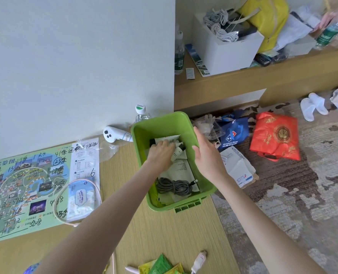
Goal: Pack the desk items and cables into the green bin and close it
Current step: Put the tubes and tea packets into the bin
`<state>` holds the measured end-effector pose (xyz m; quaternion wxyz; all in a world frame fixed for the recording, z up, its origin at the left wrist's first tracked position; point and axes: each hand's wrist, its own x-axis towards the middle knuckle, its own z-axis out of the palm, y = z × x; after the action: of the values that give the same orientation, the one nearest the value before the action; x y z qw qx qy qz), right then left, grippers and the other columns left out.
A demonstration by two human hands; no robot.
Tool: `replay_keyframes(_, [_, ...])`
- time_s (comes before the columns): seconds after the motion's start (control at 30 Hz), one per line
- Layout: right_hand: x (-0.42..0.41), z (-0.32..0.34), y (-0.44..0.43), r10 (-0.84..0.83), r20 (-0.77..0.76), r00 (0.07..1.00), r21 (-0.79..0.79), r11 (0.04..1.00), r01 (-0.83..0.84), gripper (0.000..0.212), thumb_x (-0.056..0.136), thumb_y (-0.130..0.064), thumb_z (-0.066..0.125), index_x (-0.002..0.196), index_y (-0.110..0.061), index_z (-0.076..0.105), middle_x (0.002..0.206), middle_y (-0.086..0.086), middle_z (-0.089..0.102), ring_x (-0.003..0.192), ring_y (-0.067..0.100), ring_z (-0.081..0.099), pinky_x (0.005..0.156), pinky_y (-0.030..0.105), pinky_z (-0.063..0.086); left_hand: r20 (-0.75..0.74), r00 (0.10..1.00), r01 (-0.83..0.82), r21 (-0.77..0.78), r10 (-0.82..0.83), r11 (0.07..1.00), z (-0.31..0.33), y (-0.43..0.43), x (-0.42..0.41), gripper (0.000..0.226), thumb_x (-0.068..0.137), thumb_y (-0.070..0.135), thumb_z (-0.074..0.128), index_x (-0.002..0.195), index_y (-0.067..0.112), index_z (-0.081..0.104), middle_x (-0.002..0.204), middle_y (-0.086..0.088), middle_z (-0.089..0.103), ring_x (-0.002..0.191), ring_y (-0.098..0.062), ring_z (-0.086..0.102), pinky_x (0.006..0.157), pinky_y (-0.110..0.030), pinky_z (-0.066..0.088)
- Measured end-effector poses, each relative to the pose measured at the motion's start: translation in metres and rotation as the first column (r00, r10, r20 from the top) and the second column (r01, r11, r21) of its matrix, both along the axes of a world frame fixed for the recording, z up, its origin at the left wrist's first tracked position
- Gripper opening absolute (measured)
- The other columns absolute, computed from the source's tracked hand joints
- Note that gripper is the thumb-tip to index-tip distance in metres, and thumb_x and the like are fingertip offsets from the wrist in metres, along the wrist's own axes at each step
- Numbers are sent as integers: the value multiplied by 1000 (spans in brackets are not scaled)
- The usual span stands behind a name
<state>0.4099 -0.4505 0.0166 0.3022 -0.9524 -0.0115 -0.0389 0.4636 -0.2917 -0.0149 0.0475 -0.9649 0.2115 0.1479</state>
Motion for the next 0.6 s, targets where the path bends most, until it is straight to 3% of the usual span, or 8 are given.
replay_keyframes(0.23, [-6,3,8,13,-13,1000,14,1000,-13,63,97,-7,51,153,-12,20,144,12,48,112,31,61,85,42,53,181,983,-1,-233,45,972,32,28,-20,39,92,28,60,130,22,51,120,-1,58,114,-22,53,90,-35,42])
replay_keyframes(0.4, [-21,1,29,30,-14,999,19,999,-30,65,96,-4,51,153,-14,21,144,10,48,107,26,63,68,32,51,238,965,-32,-316,112,948,50,68,-56,29,95,28,57,123,24,57,114,3,60,108,-19,54,89,-34,44])
replay_keyframes(0.5, [-29,1,42,40,-23,999,14,999,-39,62,98,-7,49,152,-13,21,148,8,44,118,27,57,76,29,47,218,963,-75,-359,162,930,59,85,-79,26,96,27,54,121,22,60,113,3,60,107,-19,54,90,-35,44])
replay_keyframes(0.6, [-40,9,49,62,5,998,-40,997,-62,60,98,-15,50,151,-9,22,151,10,39,133,26,44,99,37,44,227,953,-91,-421,202,902,71,100,-105,23,97,25,54,118,20,62,111,2,61,105,-21,56,87,-36,46])
